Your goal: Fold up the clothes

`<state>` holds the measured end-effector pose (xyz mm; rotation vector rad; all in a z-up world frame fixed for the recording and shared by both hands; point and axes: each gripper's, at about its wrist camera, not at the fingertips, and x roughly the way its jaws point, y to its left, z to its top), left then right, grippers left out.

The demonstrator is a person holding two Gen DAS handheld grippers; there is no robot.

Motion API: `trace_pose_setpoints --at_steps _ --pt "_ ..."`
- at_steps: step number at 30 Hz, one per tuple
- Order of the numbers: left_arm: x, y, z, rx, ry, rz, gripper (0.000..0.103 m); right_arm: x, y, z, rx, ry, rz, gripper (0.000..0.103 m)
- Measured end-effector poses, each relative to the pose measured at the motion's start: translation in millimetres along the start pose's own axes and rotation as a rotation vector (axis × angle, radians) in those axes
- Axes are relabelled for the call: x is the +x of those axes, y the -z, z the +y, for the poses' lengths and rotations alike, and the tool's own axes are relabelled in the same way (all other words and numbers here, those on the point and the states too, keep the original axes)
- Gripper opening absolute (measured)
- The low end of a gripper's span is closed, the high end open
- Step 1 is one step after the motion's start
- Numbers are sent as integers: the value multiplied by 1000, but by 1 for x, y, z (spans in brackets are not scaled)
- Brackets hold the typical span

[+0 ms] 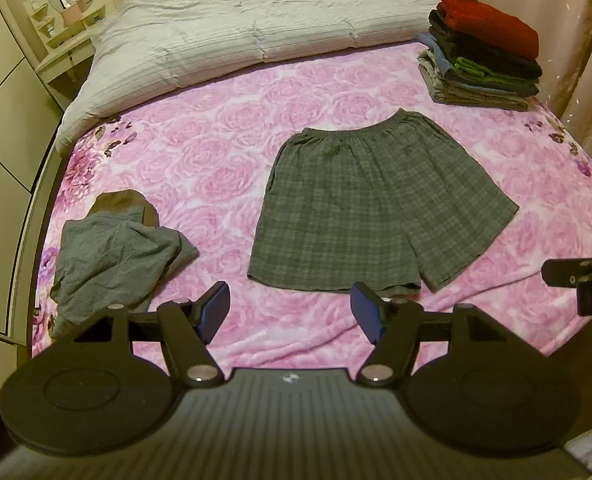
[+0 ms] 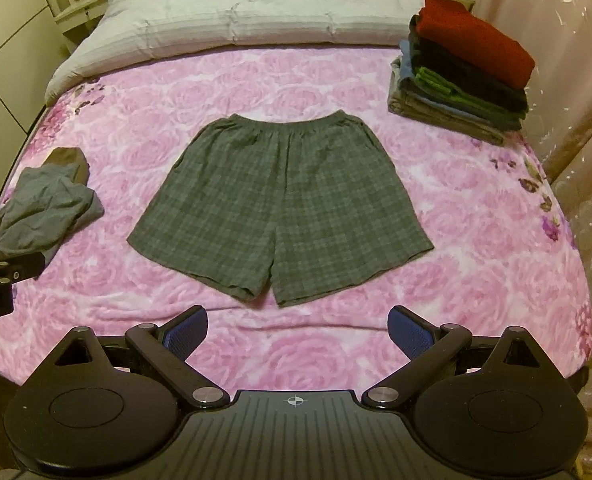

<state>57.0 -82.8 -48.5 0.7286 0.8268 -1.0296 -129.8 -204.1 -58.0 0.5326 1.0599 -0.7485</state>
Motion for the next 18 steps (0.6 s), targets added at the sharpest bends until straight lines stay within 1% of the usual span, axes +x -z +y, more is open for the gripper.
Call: trace_pose_setpoints --at_steps 11,18 --pt "2 4 13 -12 14 18 63 1 0 13 5 17 26 99" --pt "11 8 11 -35 6 51 63 11 0 12 -6 9 59 99"
